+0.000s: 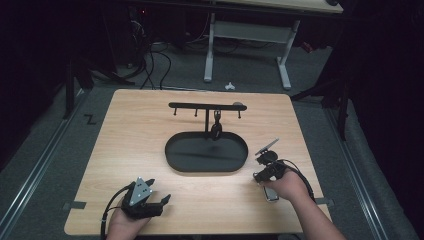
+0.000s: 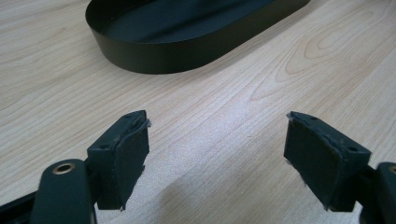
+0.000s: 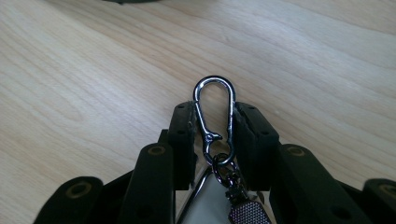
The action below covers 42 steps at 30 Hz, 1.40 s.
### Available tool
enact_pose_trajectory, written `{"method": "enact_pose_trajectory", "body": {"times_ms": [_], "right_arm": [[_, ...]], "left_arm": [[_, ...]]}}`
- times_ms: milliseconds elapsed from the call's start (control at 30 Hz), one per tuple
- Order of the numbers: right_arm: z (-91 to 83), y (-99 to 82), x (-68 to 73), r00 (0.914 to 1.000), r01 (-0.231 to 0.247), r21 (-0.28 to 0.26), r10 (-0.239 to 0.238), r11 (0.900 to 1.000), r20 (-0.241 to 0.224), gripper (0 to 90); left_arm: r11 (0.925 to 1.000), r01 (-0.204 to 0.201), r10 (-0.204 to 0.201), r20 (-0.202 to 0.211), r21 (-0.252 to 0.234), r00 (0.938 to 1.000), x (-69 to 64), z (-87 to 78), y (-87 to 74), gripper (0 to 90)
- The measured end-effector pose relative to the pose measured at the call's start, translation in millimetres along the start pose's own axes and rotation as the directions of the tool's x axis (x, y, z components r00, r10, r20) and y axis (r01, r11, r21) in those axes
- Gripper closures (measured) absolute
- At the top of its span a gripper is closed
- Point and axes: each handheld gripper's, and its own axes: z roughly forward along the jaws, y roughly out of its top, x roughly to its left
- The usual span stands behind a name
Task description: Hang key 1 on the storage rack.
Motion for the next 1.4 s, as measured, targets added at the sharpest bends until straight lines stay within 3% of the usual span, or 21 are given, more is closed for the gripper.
{"method": "enact_pose_trajectory", "body": {"times_ms": [267,733,867,933,1067,1400], "right_arm": [[-4.5,0.0,-2.7,0.9993,-0.027,0.007,0.027,0.9996,-0.025,65.1],[-0.6,0.4,-7.5,0.9987,-0.044,0.024,0.045,0.9987,-0.024,71.2],[-0.9,-0.3,-6.8,0.9997,-0.018,0.034,0.019,0.9993,-0.018,73.6],[-0.9,-0.7,-4.2,0.9999,0.007,0.034,-0.007,0.9994,-0.012,83.6],[-0.3,-0.8,0.7,0.9991,0.041,0.035,-0.042,0.9985,0.006,84.4],[-0.4,-1.9,1.4,0.9984,0.057,0.037,-0.057,0.9977,0.000,85.8]], "left_arm": [[1.0000,0.001,-0.001,0.002,0.001,1.0000,0.7,0.4,-0.2,22.7],[1.0000,0.000,0.000,0.001,0.002,1.0000,0.4,0.4,-0.2,22.8],[1.0000,0.001,-0.001,0.000,-0.001,1.0000,0.7,0.2,-0.2,22.8],[1.0000,0.002,-0.002,0.000,-0.002,1.0000,0.6,0.0,-0.1,22.8],[1.0000,0.001,-0.001,0.001,0.001,1.0000,0.4,0.1,0.0,22.8],[1.0000,0.001,-0.001,0.003,-0.005,1.0000,-0.2,-0.3,0.5,22.8]]}}
